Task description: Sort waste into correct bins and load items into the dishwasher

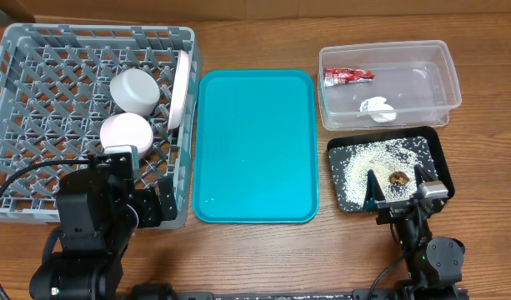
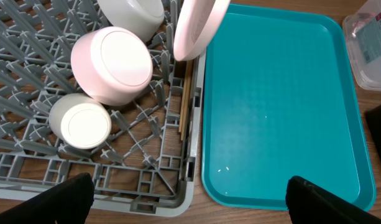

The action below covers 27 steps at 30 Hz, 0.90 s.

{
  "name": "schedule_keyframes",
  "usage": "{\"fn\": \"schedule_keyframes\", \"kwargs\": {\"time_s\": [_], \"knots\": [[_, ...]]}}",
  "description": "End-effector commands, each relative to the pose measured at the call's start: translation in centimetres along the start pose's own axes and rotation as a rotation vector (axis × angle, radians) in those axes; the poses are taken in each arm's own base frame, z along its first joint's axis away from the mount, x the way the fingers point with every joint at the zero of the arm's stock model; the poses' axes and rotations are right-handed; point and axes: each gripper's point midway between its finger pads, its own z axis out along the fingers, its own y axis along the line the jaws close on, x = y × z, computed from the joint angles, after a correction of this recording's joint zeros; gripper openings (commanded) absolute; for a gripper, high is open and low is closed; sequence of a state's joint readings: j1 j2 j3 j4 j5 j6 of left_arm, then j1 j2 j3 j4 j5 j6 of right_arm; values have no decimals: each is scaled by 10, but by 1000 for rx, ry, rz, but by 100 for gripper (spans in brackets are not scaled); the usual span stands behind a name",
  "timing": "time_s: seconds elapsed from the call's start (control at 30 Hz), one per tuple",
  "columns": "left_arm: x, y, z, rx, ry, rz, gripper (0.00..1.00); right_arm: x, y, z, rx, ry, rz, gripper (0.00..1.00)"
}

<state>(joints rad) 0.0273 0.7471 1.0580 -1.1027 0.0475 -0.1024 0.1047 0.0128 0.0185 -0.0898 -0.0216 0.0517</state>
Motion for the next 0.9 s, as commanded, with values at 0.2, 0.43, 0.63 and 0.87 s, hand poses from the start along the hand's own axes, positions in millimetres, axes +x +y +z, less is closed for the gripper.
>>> {"fn": "schedule_keyframes", "kwargs": {"time_s": [0.2, 0.43, 0.63, 0.87], "knots": [[1, 0, 0, -1, 2, -7, 100, 1, -1, 0, 3, -6, -4, 100], [1, 0, -2, -4, -6, 3, 100, 1, -1, 0, 3, -6, -4, 100], [2, 3, -6, -13, -66, 9, 100, 1, -1, 0, 3, -6, -4, 100], [11, 4, 21, 15, -278, 7, 100, 1, -1, 0, 3, -6, -4, 100]]}}
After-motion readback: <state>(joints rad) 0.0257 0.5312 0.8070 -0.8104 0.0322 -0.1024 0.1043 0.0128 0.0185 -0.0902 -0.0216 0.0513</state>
